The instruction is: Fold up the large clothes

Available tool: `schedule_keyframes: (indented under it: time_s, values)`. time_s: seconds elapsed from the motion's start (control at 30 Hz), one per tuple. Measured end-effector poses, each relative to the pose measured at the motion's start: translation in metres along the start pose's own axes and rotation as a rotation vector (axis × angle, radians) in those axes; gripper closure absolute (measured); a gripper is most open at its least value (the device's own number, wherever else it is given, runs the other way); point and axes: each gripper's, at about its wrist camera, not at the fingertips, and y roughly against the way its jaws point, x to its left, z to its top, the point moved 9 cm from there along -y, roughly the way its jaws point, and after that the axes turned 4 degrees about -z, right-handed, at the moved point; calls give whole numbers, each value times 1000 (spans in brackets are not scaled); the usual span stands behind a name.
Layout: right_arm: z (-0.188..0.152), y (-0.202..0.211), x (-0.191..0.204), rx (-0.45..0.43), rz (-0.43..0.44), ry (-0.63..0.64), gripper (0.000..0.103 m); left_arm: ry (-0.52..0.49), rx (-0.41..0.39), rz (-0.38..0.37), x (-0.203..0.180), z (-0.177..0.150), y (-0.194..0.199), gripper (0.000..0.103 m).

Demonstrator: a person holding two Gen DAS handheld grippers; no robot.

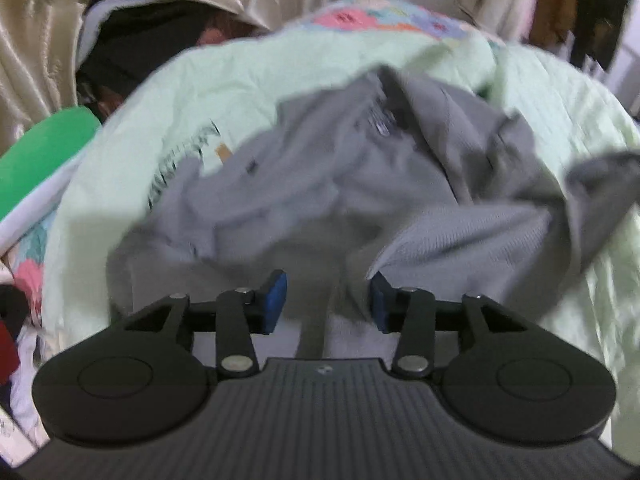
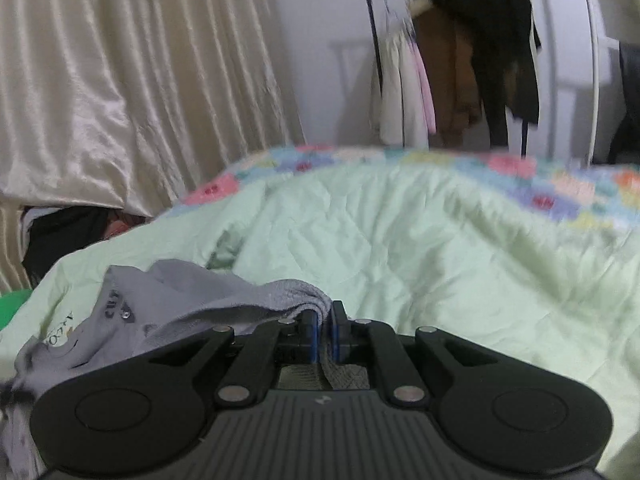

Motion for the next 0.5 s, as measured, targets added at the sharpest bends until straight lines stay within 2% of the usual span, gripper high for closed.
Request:
schedule_keyframes:
  time_s: [0.03, 0.1, 0.17, 0.23, 0.33, 0.4, 0.5]
  values:
    - [-3, -12, 0, 13, -10, 7, 96, -2, -1, 3, -1, -8, 10, 40]
    - [-10, -23, 2, 27, -13, -1, 96, 14, -38, -13, -4, -28, 35, 21]
    - [-16, -28, 3, 49, -10, -29, 96, 20, -60, -67, -12, -50, 53, 14]
    - [-22, -29, 4, 55, -11, -53, 96, 20, -51, -112, -20, -65, 58, 14]
    - [-24, -24, 4, 53, -13, -57, 96, -60, -31, -146, -46, -71, 47, 11]
    - [-23, -18, 3, 49, -7, -62, 96, -123, -29, -83, -58, -70, 27, 7]
    - [-19, -4, 0, 47, 17, -53, 96, -220, -26, 101, -63, -68, -8, 7]
